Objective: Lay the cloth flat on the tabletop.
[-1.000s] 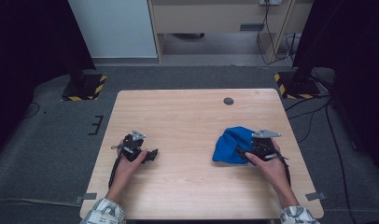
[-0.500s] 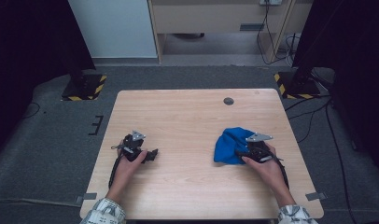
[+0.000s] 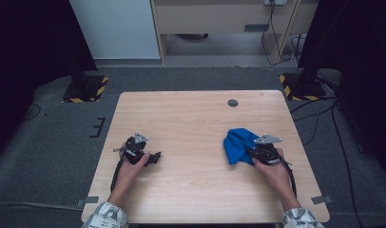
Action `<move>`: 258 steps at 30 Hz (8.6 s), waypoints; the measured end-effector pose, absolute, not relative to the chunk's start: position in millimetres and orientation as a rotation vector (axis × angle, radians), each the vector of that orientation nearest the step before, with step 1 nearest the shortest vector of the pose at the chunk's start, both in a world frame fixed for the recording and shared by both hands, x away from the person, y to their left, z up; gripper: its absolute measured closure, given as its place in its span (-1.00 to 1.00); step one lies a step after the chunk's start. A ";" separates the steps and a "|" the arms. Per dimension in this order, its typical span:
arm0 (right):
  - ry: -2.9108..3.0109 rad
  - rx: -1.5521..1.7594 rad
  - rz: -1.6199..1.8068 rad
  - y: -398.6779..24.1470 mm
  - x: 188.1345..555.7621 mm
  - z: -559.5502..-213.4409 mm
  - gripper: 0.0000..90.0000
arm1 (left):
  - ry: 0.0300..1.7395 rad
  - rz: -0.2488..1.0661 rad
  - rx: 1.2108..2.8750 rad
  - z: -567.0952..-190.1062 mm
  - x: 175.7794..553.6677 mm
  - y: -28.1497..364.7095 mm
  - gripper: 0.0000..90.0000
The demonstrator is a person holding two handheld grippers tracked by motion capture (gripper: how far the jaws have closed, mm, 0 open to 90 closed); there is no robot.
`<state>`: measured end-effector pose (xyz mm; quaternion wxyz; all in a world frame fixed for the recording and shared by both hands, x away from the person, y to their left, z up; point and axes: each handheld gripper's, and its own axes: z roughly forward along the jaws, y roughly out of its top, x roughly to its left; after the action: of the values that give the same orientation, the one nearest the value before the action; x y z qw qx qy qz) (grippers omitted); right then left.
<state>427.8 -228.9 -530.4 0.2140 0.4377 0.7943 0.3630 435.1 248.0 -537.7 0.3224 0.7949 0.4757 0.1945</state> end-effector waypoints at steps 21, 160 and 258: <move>2.297 0.939 1.213 -121.9 401.6 -489.4 0.69 | 1.249 0.511 2.086 -537.8 435.0 248.0 -1.00; 2.411 1.036 1.100 -138.2 372.9 -514.5 0.27 | 0.998 0.496 2.027 -492.0 401.3 173.6 -0.50; 2.356 1.114 1.085 -168.1 395.1 -506.9 0.89 | 1.022 0.542 1.894 -476.1 417.6 198.3 0.98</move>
<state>395.1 -168.1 -506.9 0.1587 0.3897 0.8240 0.3795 417.6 198.3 -476.1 0.4448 0.7643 0.4123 0.2188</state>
